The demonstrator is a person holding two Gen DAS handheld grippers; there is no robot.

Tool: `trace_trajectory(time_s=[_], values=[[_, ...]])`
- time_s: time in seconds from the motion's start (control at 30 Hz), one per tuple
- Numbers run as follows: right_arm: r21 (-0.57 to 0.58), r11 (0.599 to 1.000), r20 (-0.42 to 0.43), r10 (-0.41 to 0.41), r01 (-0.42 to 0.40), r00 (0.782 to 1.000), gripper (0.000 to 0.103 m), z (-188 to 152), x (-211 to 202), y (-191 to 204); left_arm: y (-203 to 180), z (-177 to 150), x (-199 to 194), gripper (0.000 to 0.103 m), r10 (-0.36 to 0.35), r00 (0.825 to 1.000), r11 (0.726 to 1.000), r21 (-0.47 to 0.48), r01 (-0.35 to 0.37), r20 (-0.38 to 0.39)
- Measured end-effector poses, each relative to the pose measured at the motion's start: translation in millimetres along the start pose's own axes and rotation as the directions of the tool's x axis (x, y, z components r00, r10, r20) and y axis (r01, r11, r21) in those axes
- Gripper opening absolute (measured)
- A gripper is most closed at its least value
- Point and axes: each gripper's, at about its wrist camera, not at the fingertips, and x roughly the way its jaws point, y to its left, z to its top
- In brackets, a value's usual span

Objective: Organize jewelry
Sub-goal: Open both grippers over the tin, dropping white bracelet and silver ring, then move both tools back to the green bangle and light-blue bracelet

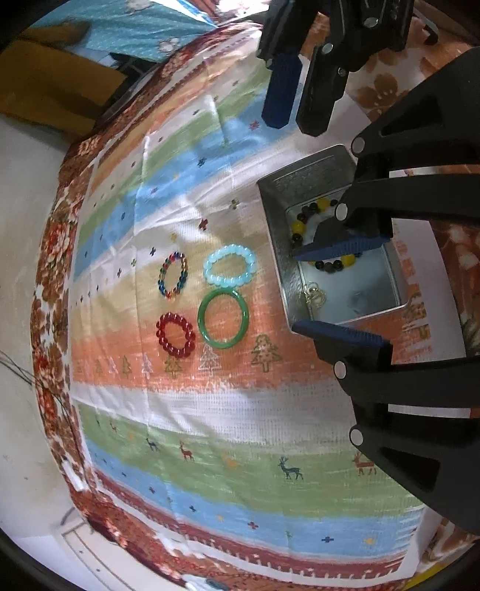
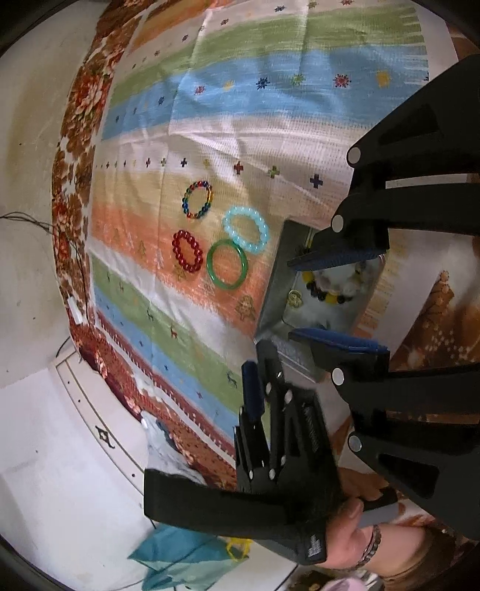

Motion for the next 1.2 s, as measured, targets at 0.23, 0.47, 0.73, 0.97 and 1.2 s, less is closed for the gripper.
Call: trace_trajectory(time_s=[0.23, 0.47, 0.73, 0.97, 1.2], values=[[0.025, 0.999, 0.006, -0.048, 0.047, 0.999, 0.041, 11, 12, -13, 14, 13, 5, 0.042, 0.031, 0.999, 0.999, -0.037, -0.031, 0.014], [0.021, 0.997, 0.0, -0.07, 0.07, 0.998, 0.041, 27, 27, -20, 19, 30, 16, 0.048, 0.064, 0.998, 0.998, -0.028, -0.064, 0.01], [0.053, 0.994, -0.029, -0.099, 0.1, 0.995, 0.043, 39, 45, -37, 25, 46, 35, 0.048, 0.109, 0.994, 0.994, -0.011, -0.109, -0.02], [0.058, 0.99, -0.05, -0.128, 0.131, 0.99, 0.043, 52, 63, -47, 33, 63, 52, 0.048, 0.137, 0.99, 0.99, -0.018, -0.138, -0.04], [0.048, 0.983, -0.062, -0.173, 0.176, 0.983, 0.043, 66, 82, -57, 41, 75, 72, 0.048, 0.148, 0.986, 0.989, -0.018, -0.149, -0.077]])
